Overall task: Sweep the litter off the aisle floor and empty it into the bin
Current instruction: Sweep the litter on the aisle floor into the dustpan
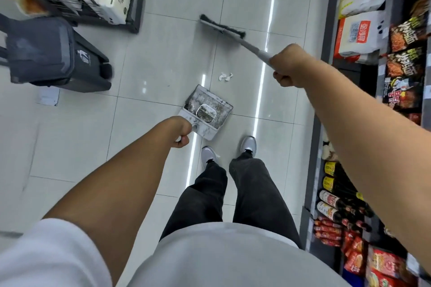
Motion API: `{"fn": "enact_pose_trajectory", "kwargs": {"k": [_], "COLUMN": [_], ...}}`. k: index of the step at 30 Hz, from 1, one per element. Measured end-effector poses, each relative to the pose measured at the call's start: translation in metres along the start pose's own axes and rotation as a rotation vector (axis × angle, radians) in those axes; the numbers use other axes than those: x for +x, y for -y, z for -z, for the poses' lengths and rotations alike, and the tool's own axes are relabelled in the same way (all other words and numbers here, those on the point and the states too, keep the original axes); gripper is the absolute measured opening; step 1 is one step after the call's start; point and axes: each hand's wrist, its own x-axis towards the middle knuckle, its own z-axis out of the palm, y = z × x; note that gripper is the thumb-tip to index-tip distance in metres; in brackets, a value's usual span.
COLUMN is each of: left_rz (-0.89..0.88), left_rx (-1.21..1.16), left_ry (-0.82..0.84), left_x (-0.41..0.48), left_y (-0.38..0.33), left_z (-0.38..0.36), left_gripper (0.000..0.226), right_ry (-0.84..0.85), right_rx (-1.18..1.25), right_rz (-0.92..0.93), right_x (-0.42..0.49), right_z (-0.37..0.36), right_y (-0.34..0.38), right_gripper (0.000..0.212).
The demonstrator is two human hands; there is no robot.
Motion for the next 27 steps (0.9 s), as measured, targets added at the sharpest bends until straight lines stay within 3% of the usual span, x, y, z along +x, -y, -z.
{"fn": "enact_pose_trajectory", "kwargs": {"k": [4, 8, 11, 14, 18, 22, 27], "left_rz": [0.034, 0.091, 0.113, 0.105, 0.106, 0.170, 0.276], "left_rx": [-0.010, -0.098, -0.146, -0.132, -0.079, -0.126, -0.200], "left_ry": [-0.023, -0.044, -0.044, -0.034, -0.069, -0.087, -0.051], "left_x": [0.008, 0.010, 0.001, -0.016, -0.030, -0.034, -0.025], "left_y": [0.019, 0.033, 0.030, 0.028, 0.047, 0.074, 0.124], "left_z": [-0.012, -0.037, -0.052, -0.063, -0.078, -0.085, -0.089], "left_gripper": [0.037, 0.043, 0.037, 0.018, 0.018, 0.020, 0.024], "right_ry": [0.037, 0.141, 0.187, 0.106, 0.068, 0.121, 0.187], "right_rx": [-0.098, -0.178, -0.145, 0.011, 0.040, -0.098, -0.208], "right_rz": [-0.025, -0.108, -0.205, -0.167, -0.033, -0.007, -0.097], "right_x": [0.007, -0.041, -0.070, -0.081, -0.091, -0.071, -0.057], "right_z": [-0.060, -0.087, -0.062, -0.002, 0.065, 0.051, -0.011], "right_y": [-0.032, -0.103, -0.142, -0.149, -0.126, -0.126, -0.156], "right_gripper": [0.010, 0.020, 0.029, 0.043, 0.033, 0.036, 0.014]}}
